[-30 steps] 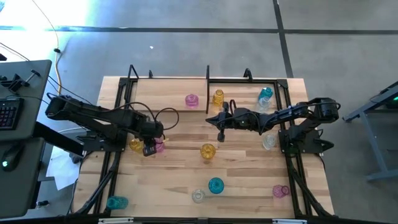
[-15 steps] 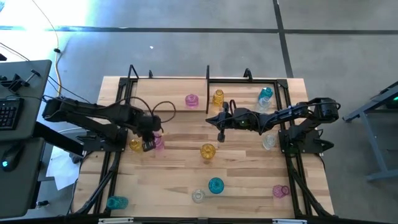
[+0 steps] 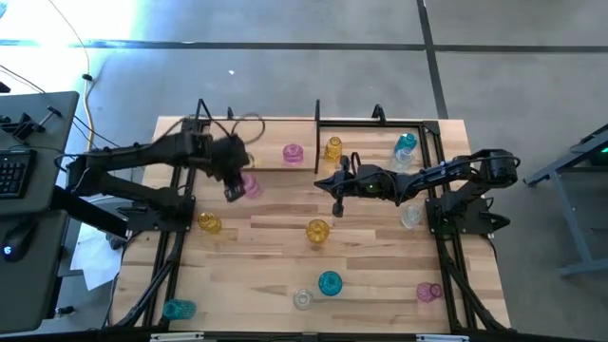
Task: Sort vases onto shelf
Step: Put the left pink vase on the shelf
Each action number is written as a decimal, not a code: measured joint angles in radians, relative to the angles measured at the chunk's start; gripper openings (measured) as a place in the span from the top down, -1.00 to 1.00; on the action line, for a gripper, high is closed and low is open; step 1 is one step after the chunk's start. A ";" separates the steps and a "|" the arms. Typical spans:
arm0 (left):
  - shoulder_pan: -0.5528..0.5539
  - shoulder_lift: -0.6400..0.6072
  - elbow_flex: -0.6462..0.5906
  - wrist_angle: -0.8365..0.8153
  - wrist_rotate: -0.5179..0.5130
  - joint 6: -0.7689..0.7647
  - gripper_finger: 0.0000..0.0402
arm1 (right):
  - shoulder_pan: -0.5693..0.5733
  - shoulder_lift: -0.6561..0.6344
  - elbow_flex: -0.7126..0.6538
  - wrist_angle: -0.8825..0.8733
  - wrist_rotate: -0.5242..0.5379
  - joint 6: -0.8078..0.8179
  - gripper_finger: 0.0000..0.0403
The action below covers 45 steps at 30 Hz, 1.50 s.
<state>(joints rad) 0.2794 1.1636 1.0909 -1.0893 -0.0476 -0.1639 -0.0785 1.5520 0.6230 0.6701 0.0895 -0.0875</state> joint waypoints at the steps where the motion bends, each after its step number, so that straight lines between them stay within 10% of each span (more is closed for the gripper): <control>1: 0.022 0.009 0.025 -0.018 -0.013 0.026 0.41 | 0.000 0.000 0.000 0.000 0.000 0.000 1.00; 22: 0.451 0.447 0.455 -0.059 -0.077 0.475 0.41 | 0.000 0.000 0.000 -0.009 0.000 -0.002 1.00; 45: 0.446 0.922 0.988 -0.095 0.021 0.535 0.41 | 0.000 0.000 0.000 -0.027 0.000 -0.003 1.00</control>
<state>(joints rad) 0.7257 2.0854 2.0786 -1.1843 -0.0265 0.3713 -0.0788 1.5524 0.6231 0.6433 0.0898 -0.0910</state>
